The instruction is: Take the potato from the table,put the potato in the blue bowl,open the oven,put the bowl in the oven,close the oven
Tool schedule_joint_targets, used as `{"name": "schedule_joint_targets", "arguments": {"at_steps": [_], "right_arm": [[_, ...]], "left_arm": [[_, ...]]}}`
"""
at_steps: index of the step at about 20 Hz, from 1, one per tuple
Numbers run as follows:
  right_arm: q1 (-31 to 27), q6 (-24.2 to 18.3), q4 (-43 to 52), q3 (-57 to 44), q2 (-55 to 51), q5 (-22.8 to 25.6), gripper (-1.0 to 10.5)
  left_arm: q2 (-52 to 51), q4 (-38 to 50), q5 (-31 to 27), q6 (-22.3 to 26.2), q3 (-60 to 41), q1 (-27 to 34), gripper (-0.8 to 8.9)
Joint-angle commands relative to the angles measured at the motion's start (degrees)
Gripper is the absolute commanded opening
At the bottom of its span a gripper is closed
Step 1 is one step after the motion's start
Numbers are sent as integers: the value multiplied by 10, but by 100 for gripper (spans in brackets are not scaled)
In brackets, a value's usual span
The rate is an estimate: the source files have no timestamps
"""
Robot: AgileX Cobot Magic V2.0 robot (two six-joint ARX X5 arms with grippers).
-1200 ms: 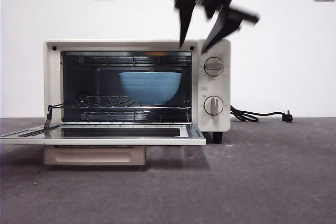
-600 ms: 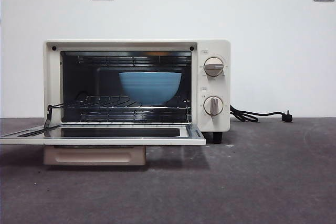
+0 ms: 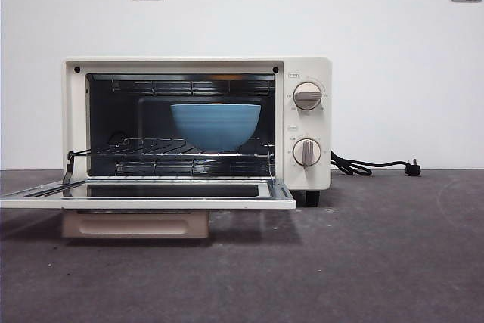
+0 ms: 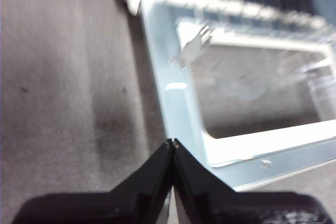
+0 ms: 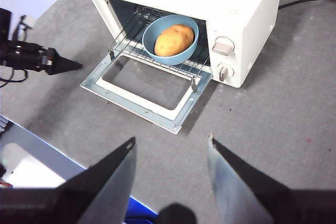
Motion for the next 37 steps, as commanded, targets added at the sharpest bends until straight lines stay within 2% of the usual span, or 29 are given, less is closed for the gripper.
{"name": "schedule_joint_targets", "arguments": {"at_steps": [1,9,15,20,23,29,32,37], "right_arm": [[1,5,-7,1,0,0,221],[1,15,-16,1,0,-1,221],[1,19,-16,1,0,0,221],[1,19,-16,1,0,1,221],[1,21,-16,1,0,1,221],[1,26,-16,1,0,2,221],[1,31,-16,1,1,1,221],[1,32,-16,1,1,1,221]], "left_arm": [[40,19,3,14,-4,1,-9],[130,59,12,25,-4,-18,-9],[158,67,82,26,-4,-24,-9],[157,110,194,-27,9,4,-8],[157,117,229,-46,38,15,-8],[157,136,227,-51,110,8,-8],[157,173,205,-73,134,-1,-8],[143,151,195,-74,160,-14,-8]]}}
